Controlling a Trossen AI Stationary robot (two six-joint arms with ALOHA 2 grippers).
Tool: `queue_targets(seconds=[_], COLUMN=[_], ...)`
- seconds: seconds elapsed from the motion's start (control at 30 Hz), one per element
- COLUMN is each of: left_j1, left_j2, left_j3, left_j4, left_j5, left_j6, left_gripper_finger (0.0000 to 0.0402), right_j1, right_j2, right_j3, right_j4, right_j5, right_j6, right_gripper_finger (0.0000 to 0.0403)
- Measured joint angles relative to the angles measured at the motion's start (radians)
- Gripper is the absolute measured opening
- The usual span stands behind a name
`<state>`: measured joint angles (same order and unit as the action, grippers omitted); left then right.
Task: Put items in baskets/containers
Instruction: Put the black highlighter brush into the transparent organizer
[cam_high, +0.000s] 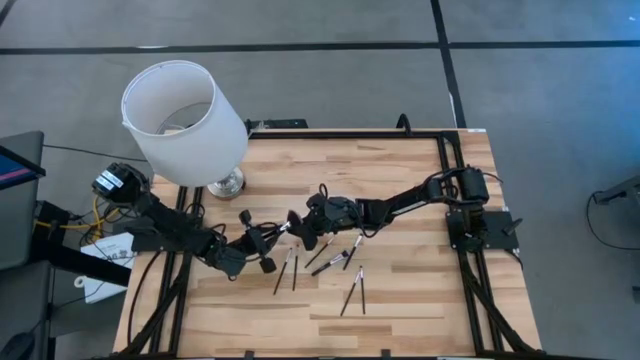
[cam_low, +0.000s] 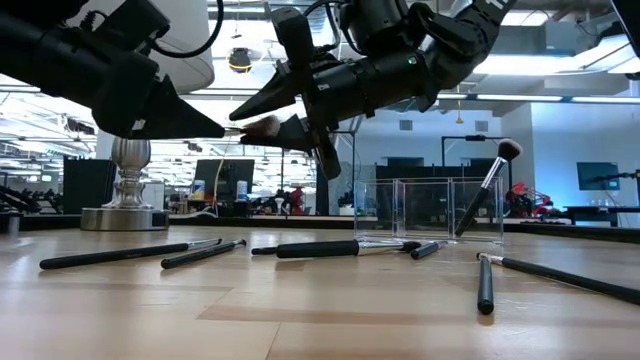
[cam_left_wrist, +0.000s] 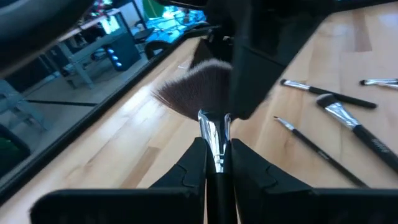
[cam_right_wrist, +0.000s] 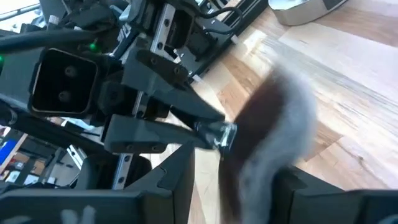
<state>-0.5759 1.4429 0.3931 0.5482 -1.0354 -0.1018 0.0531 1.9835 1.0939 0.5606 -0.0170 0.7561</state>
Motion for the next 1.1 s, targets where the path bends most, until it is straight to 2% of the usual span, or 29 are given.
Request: queue_targets(seconds=[0.2, 0.5, 0.67, 0.93, 1.1], left_j1=[0.002, 0.002, 0.021, 0.025, 0.026], left_j2=[0.000, 0.000, 0.000, 0.000, -0.005], left_j3=[0.000, 0.000, 0.000, 0.000, 0.000], left_j4=[0.003, 0.004, 0.004, 0.010, 0.015], left_j5=[0.020, 0.024, 0.035, 0.056, 0.049], left_j6=[0.001, 0.001, 0.001, 0.000, 0.000], left_gripper_finger=[0.0044, 0.0046, 0.0053, 0.0087, 0.0111], right_j1=[-0.013, -0.017, -0.018, -0.027, -0.042], right_j2=[0.000, 0.000, 0.000, 0.000, -0.025], right_j3=[0.000, 0.000, -0.001, -0.001, -0.001], right_j4=[0.008, 0.009, 0.016, 0.031, -0.027], right_j5=[-0.007, -0.049, -0.067, -0.090, -0.099], right_j6=[-0.017, -0.047, -0.054, -0.085, -0.125], right_gripper_finger=[0.0105, 0.0042, 0.0032, 0.0008, 0.0006])
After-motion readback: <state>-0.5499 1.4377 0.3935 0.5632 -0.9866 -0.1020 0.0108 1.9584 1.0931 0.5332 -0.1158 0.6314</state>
